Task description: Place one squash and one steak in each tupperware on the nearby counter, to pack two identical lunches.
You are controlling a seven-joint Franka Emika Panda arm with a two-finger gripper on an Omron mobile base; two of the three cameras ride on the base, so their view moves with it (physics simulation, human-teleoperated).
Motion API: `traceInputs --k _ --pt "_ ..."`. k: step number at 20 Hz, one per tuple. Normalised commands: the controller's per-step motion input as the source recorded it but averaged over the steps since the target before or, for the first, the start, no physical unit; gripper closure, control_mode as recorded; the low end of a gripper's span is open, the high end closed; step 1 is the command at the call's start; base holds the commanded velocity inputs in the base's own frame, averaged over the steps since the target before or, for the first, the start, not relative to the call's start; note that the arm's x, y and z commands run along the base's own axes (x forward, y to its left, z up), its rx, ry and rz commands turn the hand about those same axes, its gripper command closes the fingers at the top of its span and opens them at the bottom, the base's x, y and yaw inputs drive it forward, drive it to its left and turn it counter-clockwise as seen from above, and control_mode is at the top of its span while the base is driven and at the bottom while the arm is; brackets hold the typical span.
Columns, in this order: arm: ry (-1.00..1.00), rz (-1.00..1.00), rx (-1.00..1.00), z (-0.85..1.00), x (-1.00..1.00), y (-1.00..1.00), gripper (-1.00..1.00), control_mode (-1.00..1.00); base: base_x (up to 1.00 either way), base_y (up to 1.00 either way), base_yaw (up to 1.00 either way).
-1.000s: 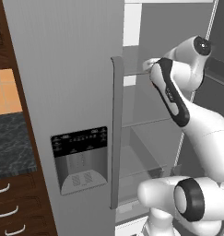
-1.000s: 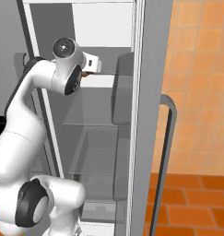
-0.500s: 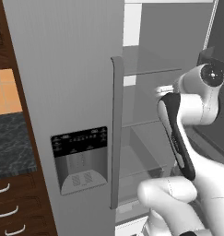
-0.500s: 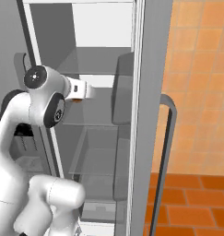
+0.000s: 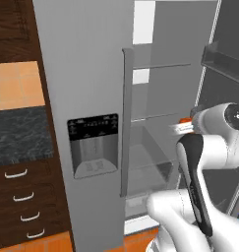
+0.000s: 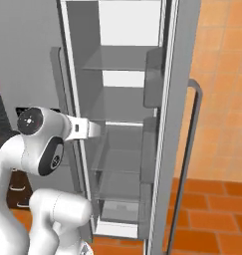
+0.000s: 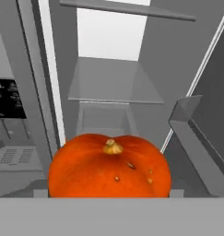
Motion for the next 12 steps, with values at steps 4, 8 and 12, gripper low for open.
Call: traceInputs --k 4,8,12 --pt "0.0 0.0 0.0 0.0 0.0 0.0 1.0 1.0 -0.44 1.0 0.16" --pt "0.0 0.0 0.0 0.0 0.0 0.0 1.0 1.0 0.15 1.0 0.0" --pt "0.0 0.0 0.0 0.0 0.0 0.0 1.0 1.0 0.36 1.0 0.06"
